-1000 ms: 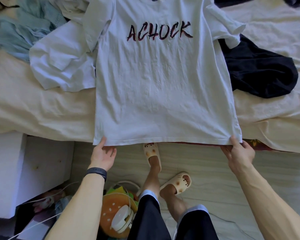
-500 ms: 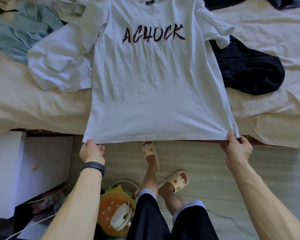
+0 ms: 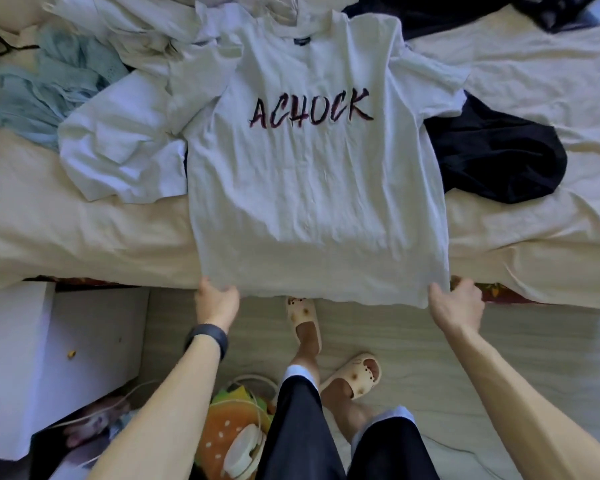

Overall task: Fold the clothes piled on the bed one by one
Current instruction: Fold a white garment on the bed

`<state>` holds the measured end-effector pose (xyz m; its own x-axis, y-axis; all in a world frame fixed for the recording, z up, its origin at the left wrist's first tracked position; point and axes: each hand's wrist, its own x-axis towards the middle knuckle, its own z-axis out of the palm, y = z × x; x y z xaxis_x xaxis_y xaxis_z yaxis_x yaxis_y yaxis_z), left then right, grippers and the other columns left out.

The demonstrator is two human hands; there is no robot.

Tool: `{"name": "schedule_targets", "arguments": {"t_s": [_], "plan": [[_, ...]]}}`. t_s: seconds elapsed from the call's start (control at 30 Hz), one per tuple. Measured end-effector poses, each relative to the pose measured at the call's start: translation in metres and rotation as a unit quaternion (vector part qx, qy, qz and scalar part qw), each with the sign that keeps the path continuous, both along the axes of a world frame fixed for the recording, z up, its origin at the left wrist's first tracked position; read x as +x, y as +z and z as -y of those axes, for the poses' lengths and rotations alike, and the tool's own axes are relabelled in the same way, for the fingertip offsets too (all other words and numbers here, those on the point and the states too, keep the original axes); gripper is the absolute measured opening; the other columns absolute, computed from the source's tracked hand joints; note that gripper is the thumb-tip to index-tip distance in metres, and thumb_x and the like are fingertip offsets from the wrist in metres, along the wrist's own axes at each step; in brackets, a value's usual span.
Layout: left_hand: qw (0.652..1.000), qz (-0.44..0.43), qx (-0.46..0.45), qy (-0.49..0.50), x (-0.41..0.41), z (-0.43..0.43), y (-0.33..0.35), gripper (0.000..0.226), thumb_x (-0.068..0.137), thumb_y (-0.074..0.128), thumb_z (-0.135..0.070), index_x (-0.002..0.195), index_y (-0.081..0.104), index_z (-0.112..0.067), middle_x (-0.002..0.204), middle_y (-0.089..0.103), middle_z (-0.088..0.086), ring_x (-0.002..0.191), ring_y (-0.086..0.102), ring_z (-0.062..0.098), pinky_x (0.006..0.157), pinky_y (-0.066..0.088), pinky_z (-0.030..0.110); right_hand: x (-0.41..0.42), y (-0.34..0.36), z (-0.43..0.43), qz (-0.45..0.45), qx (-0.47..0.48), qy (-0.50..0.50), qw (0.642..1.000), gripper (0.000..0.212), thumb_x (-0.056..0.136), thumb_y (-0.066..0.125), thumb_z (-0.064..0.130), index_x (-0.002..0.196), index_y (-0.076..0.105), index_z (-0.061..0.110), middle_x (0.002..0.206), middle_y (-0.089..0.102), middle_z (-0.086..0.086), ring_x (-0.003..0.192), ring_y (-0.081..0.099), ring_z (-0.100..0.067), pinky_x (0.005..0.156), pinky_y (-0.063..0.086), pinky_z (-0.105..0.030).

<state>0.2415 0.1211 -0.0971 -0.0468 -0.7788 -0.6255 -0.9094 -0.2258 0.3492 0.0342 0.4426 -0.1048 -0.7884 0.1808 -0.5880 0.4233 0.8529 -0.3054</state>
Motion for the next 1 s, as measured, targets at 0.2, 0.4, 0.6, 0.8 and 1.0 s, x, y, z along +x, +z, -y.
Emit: {"name": "schedule_targets", "arguments": {"t_s": [0.2, 0.4, 0.6, 0.8, 1.0], "plan": [[0.892, -0.044, -0.095, -0.440, -0.144, -0.006, -0.001, 0.068, 0.101, 0.046, -0.039, 0.159, 0.012, -0.029, 0.168, 0.005, 0.001, 0.154, 0.006, 0.023, 0.125, 0.010, 0.040, -0.042, 0.010, 0.106, -0.138, -0.058, 0.311, 0.939, 0.056, 0.102, 0.054, 0.039, 0.152, 0.041, 0.018, 0.162, 0.033, -0.005, 0.150, 0.025, -0.025, 0.122, 0.022, -0.041], [0.750, 0.018, -0.163, -0.640, -0.248, 0.033, -0.044, 0.066, 0.101, 0.022, -0.059, 0.154, -0.015, -0.045, 0.164, -0.026, -0.005, 0.152, -0.021, 0.023, 0.119, -0.013, 0.053, -0.110, -0.034, 0.172, -0.150, 0.022, 0.497, 0.855, 0.065, 0.103, 0.042, 0.053, 0.162, 0.019, 0.038, 0.172, 0.005, -0.002, 0.157, -0.006, -0.021, 0.125, 0.008, -0.047], [0.675, 0.099, -0.112, -0.723, -0.263, 0.058, -0.065, 0.067, 0.097, 0.013, -0.069, 0.153, -0.016, -0.047, 0.164, -0.025, -0.004, 0.153, -0.016, 0.027, 0.115, 0.003, 0.062, -0.138, -0.048, 0.177, -0.001, 0.043, 0.558, 0.829, 0.068, 0.102, 0.032, 0.063, 0.161, 0.005, 0.044, 0.170, -0.016, 0.003, 0.155, -0.024, -0.019, 0.124, -0.007, -0.049], [0.700, 0.051, -0.072, -0.709, -0.330, 0.071, -0.025, 0.048, 0.100, 0.039, -0.050, 0.144, 0.034, -0.034, 0.144, 0.040, 0.002, 0.128, 0.041, 0.027, 0.099, 0.041, 0.041, -0.223, 0.000, 0.179, -0.151, -0.179, 0.017, 0.972, 0.034, 0.083, 0.061, 0.067, 0.093, 0.059, 0.034, 0.098, 0.063, 0.014, 0.089, 0.061, 0.001, 0.071, 0.042, -0.016], [0.676, -0.107, -0.185, -0.705, -0.479, 0.065, 0.007, 0.054, 0.094, 0.057, -0.044, 0.142, 0.042, -0.023, 0.145, 0.042, 0.002, 0.131, 0.043, 0.025, 0.104, 0.038, 0.040, -0.317, -0.009, 0.152, 0.001, -0.223, -0.226, 0.948, 0.060, 0.081, 0.080, 0.051, 0.120, 0.053, 0.015, 0.107, 0.066, 0.003, 0.094, 0.068, -0.018, 0.085, 0.056, -0.038]]}}
